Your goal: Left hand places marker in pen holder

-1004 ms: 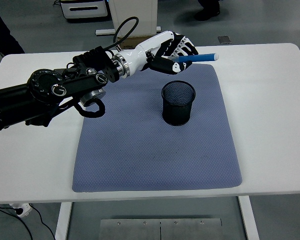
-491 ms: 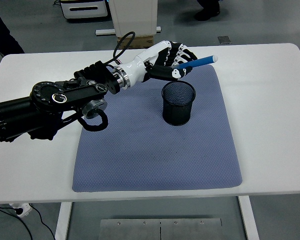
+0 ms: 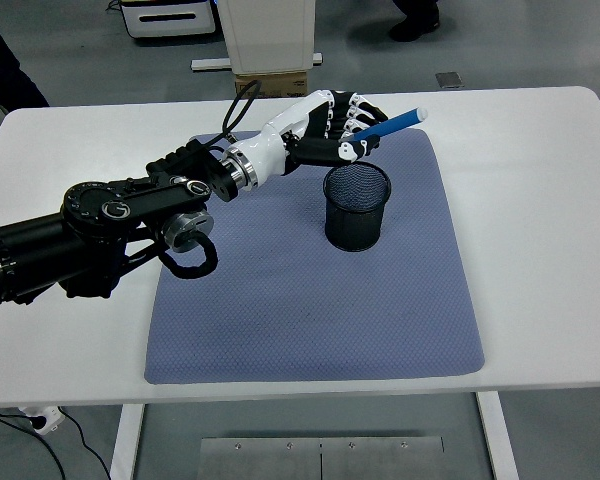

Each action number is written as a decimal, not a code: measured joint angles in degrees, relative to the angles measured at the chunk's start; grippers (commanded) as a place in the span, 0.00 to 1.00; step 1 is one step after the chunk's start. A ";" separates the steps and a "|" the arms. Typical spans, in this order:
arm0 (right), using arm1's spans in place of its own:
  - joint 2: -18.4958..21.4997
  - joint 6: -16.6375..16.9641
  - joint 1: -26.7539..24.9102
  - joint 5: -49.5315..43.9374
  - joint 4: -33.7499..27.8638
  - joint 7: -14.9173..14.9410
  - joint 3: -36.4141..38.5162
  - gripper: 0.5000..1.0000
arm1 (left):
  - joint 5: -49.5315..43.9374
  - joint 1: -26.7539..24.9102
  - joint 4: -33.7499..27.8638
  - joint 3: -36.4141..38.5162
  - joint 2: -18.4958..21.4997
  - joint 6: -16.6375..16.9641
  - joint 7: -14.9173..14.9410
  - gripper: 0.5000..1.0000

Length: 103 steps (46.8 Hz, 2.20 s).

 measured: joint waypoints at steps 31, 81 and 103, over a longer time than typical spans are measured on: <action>0.00 0.00 -0.02 0.00 0.00 0.00 0.00 1.00 | -3.67 2.30 0.67 -0.54 -0.97 0.05 -1.15 0.00; 0.00 0.00 -0.01 0.00 0.00 0.00 0.00 1.00 | -3.94 3.23 1.27 -0.50 -2.20 0.49 -0.60 0.92; 0.00 0.00 -0.01 0.00 0.00 0.00 0.00 1.00 | -3.96 2.50 1.31 -5.93 -0.81 0.23 -0.59 1.00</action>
